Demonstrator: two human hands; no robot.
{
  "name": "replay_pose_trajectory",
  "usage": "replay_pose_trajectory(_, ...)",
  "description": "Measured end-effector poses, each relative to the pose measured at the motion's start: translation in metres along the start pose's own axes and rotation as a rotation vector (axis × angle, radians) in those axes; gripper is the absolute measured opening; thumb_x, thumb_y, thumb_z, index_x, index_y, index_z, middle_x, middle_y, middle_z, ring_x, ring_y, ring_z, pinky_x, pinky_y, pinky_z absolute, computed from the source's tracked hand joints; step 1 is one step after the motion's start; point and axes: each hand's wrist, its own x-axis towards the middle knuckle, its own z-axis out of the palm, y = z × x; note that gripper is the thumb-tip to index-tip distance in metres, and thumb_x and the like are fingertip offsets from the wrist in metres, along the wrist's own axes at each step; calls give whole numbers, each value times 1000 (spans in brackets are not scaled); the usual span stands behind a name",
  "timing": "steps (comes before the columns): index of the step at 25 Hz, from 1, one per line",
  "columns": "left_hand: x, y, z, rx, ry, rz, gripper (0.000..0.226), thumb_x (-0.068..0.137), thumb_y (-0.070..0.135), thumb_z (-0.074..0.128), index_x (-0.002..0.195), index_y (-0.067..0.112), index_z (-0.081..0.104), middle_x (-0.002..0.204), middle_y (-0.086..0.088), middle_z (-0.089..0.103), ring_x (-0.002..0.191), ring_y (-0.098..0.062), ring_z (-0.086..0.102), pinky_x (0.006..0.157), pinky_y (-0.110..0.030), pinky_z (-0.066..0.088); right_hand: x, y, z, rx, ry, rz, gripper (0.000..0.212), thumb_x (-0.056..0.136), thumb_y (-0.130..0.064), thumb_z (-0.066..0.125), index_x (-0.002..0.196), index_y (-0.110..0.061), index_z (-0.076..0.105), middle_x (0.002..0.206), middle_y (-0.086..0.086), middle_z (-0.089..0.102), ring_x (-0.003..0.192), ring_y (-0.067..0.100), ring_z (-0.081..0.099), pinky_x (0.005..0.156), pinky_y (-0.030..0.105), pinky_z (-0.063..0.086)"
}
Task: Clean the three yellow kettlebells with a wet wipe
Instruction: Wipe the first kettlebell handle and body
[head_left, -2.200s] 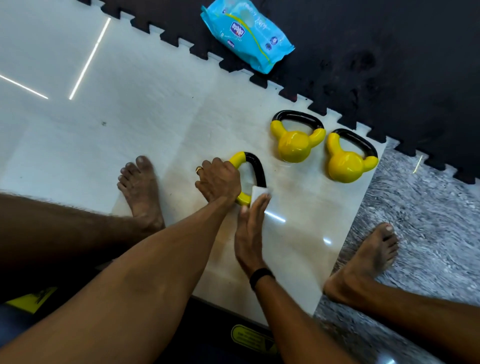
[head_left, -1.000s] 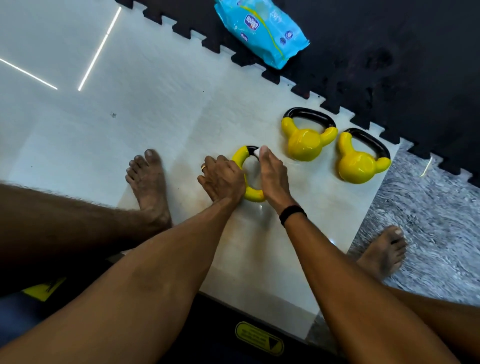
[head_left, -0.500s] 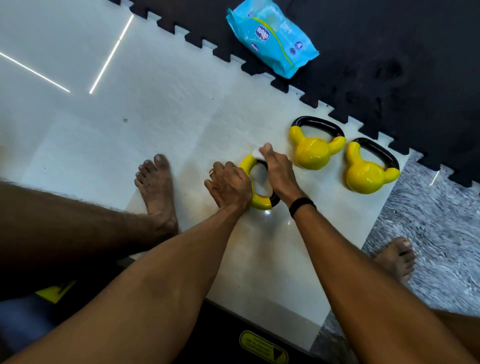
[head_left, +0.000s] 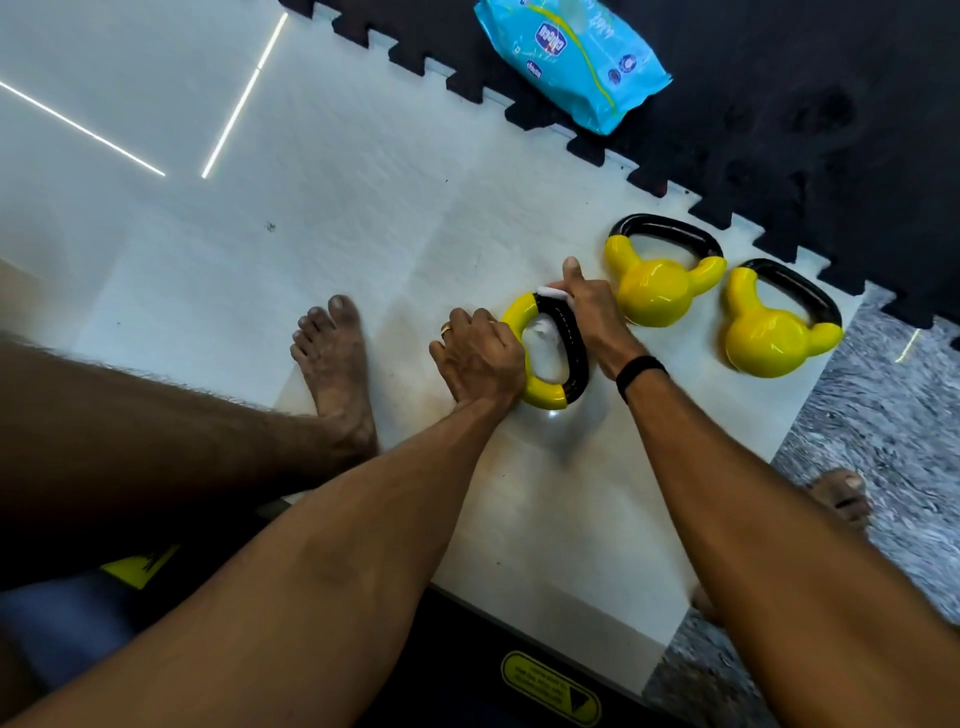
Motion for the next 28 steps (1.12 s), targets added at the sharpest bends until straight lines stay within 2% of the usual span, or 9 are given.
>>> replay_pose_trajectory(3, 1, -1, 0, 25, -7, -4, 56, 80, 34, 13, 85, 7, 62, 95, -16, 58, 87, -36, 56, 79, -42, 35, 1, -1, -7, -68, -52, 73, 81, 88, -72, 24, 112, -9, 68, 118, 12, 67, 111, 27, 60, 104, 46, 44)
replay_pose_trajectory(7, 1, 1, 0, 49, -18, -18, 44, 83, 29, 24, 88, 7, 63, 98, -15, 59, 91, -36, 56, 82, -41, 33, -33, 18, -17, 63, -61, 203, 64, 94, -66, 16, 98, -19, 60, 108, 10, 62, 102, 26, 59, 87, 38, 49)
replay_pose_trajectory(9, 0, 0, 1, 54, -14, -1, 44, 83, 29, 25, 88, 7, 63, 99, -15, 59, 91, -36, 56, 82, -42, 33, -34, 11, -17, 65, -63, 221, 70, 94, -66, 14, 111, -14, 58, 114, 10, 62, 106, 27, 60, 93, 41, 50)
replay_pose_trajectory(12, 1, -2, 1, 64, -3, 7, 48, 82, 30, 21, 87, 7, 63, 99, -16, 59, 90, -36, 56, 82, -42, 33, -21, -18, -13, 158, -77, 238, 74, 91, -71, 14, 84, -15, 61, 74, 1, 67, 68, 14, 63, 60, 26, 47)
replay_pose_trajectory(14, 1, -1, 1, 79, -5, 0, 52, 81, 32, 17, 87, 8, 63, 98, -15, 59, 90, -36, 56, 81, -41, 33, -20, -23, -15, 164, -76, 235, 74, 89, -74, 13, 69, -17, 55, 58, 0, 60, 54, 12, 58, 53, 22, 42)
replay_pose_trajectory(16, 0, 0, 1, 79, 3, -3, 56, 79, 33, 13, 86, 8, 63, 97, -14, 60, 88, -36, 57, 80, -41, 34, -29, -2, -20, 152, -59, 243, 79, 89, -73, 8, 70, -16, 59, 65, 5, 62, 59, 16, 60, 54, 24, 44)
replay_pose_trajectory(19, 0, 0, 0, 70, 9, -8, 49, 83, 29, 20, 87, 8, 64, 96, -14, 60, 88, -36, 56, 81, -41, 33, -45, 26, -23, 155, -79, 375, 94, 87, -75, 3, 103, -9, 68, 89, 13, 72, 77, 25, 68, 60, 28, 49)
replay_pose_trajectory(24, 0, -1, 1, 103, -2, 6, 41, 86, 26, 28, 88, 7, 64, 98, -14, 60, 89, -35, 56, 82, -41, 32, -32, 0, -25, 275, -65, 319, 87, 89, -75, 10, 88, -9, 67, 81, 13, 68, 71, 26, 64, 65, 30, 51)
replay_pose_trajectory(28, 0, 0, 4, 103, 33, 12, 52, 83, 31, 17, 87, 8, 64, 96, -14, 60, 87, -35, 57, 81, -41, 34, -65, 27, -17, 200, 42, 332, 77, 95, -65, 13, 106, -10, 66, 87, 10, 69, 70, 22, 63, 57, 24, 48)
